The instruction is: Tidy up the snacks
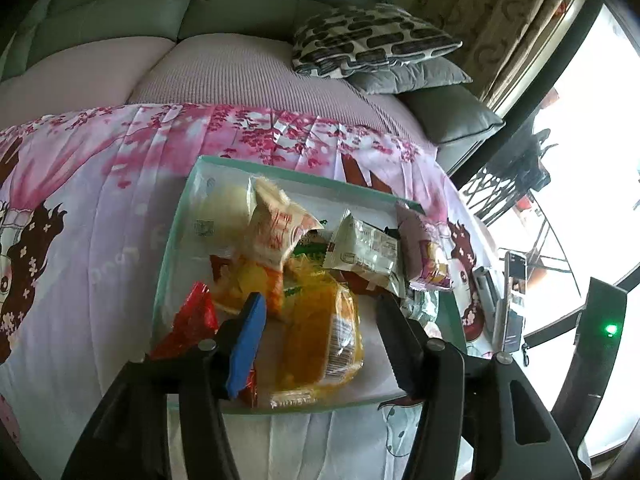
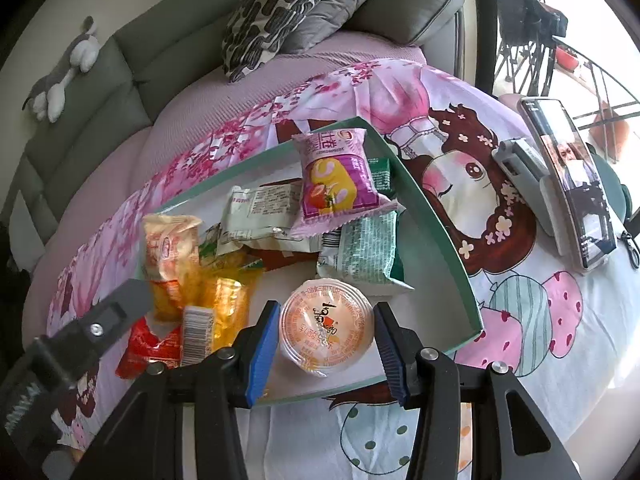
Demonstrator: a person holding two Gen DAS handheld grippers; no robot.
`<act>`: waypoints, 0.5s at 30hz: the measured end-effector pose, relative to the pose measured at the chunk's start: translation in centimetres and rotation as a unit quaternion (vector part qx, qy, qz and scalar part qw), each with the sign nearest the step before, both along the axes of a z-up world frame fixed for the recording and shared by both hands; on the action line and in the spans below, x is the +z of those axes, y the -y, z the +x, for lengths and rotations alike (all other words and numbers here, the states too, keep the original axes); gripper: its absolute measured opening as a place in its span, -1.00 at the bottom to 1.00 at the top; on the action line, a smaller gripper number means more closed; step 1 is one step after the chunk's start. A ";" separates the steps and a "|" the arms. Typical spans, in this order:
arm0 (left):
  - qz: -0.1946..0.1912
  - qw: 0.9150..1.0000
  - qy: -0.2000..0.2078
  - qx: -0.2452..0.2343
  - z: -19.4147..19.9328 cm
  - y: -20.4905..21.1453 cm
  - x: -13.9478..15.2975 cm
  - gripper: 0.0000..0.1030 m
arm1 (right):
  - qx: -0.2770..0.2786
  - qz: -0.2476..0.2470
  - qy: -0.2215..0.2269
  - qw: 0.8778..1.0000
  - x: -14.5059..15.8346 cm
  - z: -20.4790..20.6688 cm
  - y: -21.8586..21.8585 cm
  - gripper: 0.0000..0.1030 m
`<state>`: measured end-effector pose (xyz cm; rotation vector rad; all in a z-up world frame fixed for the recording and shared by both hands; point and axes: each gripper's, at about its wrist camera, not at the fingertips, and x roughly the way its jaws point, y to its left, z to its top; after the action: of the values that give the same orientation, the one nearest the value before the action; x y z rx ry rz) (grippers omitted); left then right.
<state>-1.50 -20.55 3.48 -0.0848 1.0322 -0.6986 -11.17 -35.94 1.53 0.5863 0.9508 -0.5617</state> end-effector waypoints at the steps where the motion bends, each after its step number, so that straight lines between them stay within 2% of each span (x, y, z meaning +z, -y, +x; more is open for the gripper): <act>1: -0.003 1.000 0.000 0.002 0.0 -0.2 0.1 0.13 | 0.001 -0.001 0.000 1.000 0.0 0.0 -0.1 -0.03; 6: -0.013 1.000 0.005 0.014 -0.2 -1.9 1.0 0.14 | 0.008 -0.011 -0.005 1.000 0.3 0.2 -0.6 0.01; 8: -0.005 1.000 0.010 0.023 0.0 -2.7 1.2 0.25 | 0.013 -0.019 -0.007 1.000 0.6 0.4 -1.0 0.01; 9: 0.006 0.999 0.016 0.033 0.1 -3.2 1.3 0.46 | 0.015 -0.020 -0.007 1.000 0.7 0.4 -1.1 0.01; 10: 0.015 0.999 0.022 0.042 0.3 -3.7 1.3 0.58 | 0.018 -0.021 -0.007 1.000 0.7 0.5 -1.2 0.01; 13: 0.050 0.995 0.045 0.077 0.9 -5.4 1.4 0.58 | 0.023 -0.025 -0.011 0.999 0.9 0.7 -1.6 0.02; 15: 0.086 0.989 0.068 0.102 1.3 -6.6 1.3 0.59 | 0.029 -0.029 -0.014 0.999 0.9 0.8 -2.0 0.05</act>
<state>-0.22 -13.93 4.79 0.0066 0.9340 -0.4226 -10.36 -33.96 2.47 0.4994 0.9725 -0.5452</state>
